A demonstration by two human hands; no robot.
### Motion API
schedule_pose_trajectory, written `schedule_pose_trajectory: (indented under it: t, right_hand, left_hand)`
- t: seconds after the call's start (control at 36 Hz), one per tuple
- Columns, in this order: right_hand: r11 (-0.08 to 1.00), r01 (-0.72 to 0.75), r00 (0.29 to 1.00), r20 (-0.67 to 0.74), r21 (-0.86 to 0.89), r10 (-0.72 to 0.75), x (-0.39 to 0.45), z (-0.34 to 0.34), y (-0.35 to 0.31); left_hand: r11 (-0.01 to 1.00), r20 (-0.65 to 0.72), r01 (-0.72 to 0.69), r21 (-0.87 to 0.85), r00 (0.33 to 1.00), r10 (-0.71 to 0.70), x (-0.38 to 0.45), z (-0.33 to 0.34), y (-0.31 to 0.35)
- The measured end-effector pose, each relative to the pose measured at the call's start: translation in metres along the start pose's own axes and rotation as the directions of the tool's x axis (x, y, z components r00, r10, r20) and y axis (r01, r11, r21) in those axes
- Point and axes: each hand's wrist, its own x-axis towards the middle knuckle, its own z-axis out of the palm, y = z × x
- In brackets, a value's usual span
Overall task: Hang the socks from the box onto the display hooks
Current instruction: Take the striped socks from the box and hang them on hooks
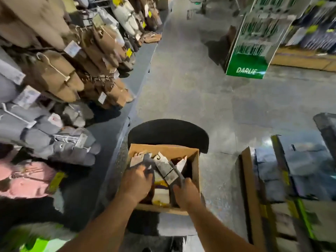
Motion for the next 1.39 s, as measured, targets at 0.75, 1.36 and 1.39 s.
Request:
schedule_pose_trajectory:
  t: [0.75, 1.36, 1.39]
  right_hand:
    - [0.998, -0.051, 0.997, 0.058, 0.022, 0.049, 0.149, 0.067, 0.022]
    - [0.738, -0.163, 0.957, 0.286, 0.654, -0.043, 0.078, 0.075, -0.072]
    - [0.756, -0.154, 0.961, 0.275, 0.636, -0.036, 0.079, 0.077, -0.074]
  left_hand:
    - [0.850, 0.513, 0.388, -0.356, 0.841, -0.169, 0.124, 0.093, 0.012]
    - [0.956, 0.255, 0.253, -0.152, 0.944, -0.209, 0.126, 0.037, -0.033]
    - [0.989, 0.181, 0.146, 0.022, 0.972, -0.147, 0.121, 0.036, -0.031]
